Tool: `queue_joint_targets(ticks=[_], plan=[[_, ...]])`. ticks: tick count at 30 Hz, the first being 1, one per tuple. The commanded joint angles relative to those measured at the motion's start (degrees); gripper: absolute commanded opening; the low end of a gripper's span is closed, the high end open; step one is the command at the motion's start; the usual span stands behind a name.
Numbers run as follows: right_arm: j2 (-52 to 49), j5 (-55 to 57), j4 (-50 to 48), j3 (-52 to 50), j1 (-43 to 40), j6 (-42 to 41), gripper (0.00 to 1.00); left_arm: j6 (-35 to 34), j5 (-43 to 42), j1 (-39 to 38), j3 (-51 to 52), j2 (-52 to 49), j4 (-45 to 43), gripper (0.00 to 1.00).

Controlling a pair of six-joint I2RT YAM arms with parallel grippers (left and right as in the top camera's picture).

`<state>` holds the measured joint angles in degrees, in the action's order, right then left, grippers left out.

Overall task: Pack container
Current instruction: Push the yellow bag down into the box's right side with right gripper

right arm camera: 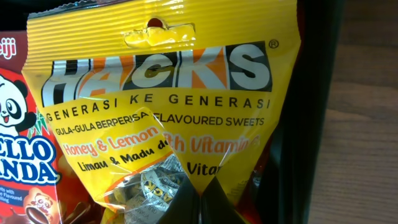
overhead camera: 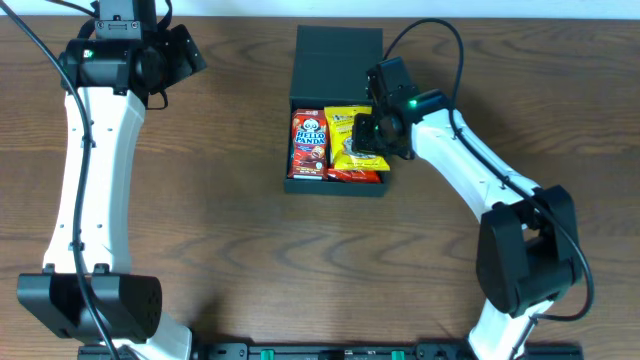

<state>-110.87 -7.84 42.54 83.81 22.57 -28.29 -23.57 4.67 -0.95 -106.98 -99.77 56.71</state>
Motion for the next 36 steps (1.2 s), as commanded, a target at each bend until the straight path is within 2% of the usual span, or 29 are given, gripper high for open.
queue_joint_targets(ticks=[1, 2, 4, 6, 12, 15, 16, 17, 18, 23, 27, 33, 36], plan=[[-0.2, 2.1, -0.4, -1.5, 1.4, -0.4, 0.23, 0.2, -0.2, 0.2, -0.5, -0.2, 0.3, 0.97], [-0.1, 2.0, -0.4, -1.4, 1.4, -0.4, 0.42, 0.2, -0.2, 0.2, -0.5, -0.2, 0.3, 0.98], [0.0, 2.0, -0.1, -1.1, 1.3, -0.4, 0.67, 0.2, -0.2, 0.2, -0.5, -0.2, 0.3, 0.98], [0.5, 2.0, 0.6, -0.2, 1.0, -0.3, 0.73, 0.2, -0.2, 0.2, -0.5, -0.2, 0.3, 0.98], [6.7, 4.5, 0.3, 3.4, -0.2, 2.3, 0.73, 0.2, -0.2, 0.2, -0.5, -0.2, 0.3, 0.98], [10.9, 7.5, 0.2, 3.7, -0.8, 2.7, 0.67, 0.2, -0.2, 0.2, -0.5, -0.2, 0.3, 0.98], [12.2, 7.6, 0.2, 3.7, -1.0, 2.8, 0.57, 0.2, -0.2, 0.2, -0.5, -0.2, 0.3, 0.98], [13.2, 7.5, 0.0, 3.7, -1.2, 3.3, 0.35, 0.2, -0.2, 0.2, -0.5, -0.2, 0.3, 0.97], [14.2, 7.3, 0.1, 3.7, -1.2, 3.3, 0.01, 0.2, -0.2, 0.2, -0.5, -0.2, 0.3, 0.98], [13.8, -7.1, -0.9, 2.9, -1.2, 9.1, 0.02, 0.2, -0.2, 0.2, -0.5, -0.2, 0.2, 0.98], [9.9, -19.2, -3.9, 0.5, -1.6, 10.3, 0.01, 0.2, -0.2, 0.2, -0.5, -0.2, 0.3, 0.97], [1.9, -37.7, -2.9, 0.5, -4.1, 12.0, 0.01, 0.2, -0.2, 0.2, -0.5, -0.2, 1.0, 0.97], [-0.9, -40.4, 0.1, 0.4, -4.9, 12.8, 0.01, 0.2, -0.2, 0.2, -0.5, -0.2, 1.8, 0.98]])
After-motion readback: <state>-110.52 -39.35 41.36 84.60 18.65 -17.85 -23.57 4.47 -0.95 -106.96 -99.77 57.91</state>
